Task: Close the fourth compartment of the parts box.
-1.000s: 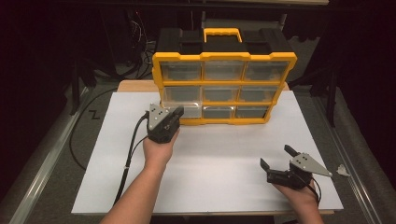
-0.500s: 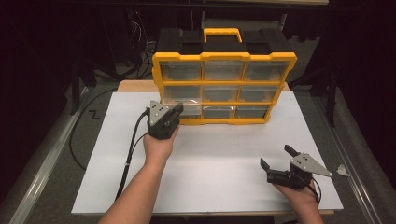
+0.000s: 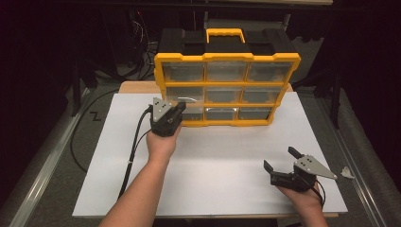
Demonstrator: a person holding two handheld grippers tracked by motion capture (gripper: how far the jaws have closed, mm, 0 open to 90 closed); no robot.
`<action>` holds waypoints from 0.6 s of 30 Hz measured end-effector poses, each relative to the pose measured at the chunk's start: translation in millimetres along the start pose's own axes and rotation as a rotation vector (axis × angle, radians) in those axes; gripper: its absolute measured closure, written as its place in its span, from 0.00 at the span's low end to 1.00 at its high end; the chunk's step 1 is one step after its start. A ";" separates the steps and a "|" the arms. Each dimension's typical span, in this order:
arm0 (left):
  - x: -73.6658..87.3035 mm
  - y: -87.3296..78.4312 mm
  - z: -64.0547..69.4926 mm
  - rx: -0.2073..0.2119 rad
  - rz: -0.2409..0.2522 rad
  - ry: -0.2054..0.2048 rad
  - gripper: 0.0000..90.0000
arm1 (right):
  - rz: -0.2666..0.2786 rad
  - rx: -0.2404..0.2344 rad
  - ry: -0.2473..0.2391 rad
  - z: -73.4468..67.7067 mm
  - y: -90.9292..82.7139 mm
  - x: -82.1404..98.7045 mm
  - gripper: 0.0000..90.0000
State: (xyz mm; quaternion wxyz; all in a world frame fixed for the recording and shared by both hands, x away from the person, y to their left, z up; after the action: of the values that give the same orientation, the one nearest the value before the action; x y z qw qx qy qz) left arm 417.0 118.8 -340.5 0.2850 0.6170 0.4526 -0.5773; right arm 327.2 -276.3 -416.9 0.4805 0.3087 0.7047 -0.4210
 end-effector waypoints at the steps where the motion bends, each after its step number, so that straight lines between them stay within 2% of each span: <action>1: -0.4 1.1 -0.6 -0.002 0.000 0.000 1.00 | 0.000 0.000 0.000 0.0 0.0 0.0 0.01; 8: -3.8 7.4 -5.0 -0.012 -0.013 0.014 1.00 | 0.003 0.000 0.005 0.3 -0.8 -0.4 0.01; 15: -4.0 13.7 -9.0 -0.024 -0.017 0.005 1.00 | 0.005 -0.001 0.010 0.8 -1.1 -0.3 0.01; 18: -5.5 19.2 -11.1 -0.030 -0.025 0.014 1.00 | 0.012 -0.001 0.011 1.1 -2.0 -0.8 0.01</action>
State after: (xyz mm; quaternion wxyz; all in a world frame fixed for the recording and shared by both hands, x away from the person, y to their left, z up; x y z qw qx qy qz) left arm 439.5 119.0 -336.5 0.2841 0.6109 0.4709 -0.5696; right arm 326.3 -278.2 -415.8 0.4794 0.3149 0.7058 -0.4158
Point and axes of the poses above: each handheld gripper's, and its own axes: y roughly forward along the jaws, x roughly out of its underside, z roughly to its right, the point moved 1 cm from there along y, roughly forward along the jaws, and after that the axes turned 15 degrees about y, right-handed, at the moved point
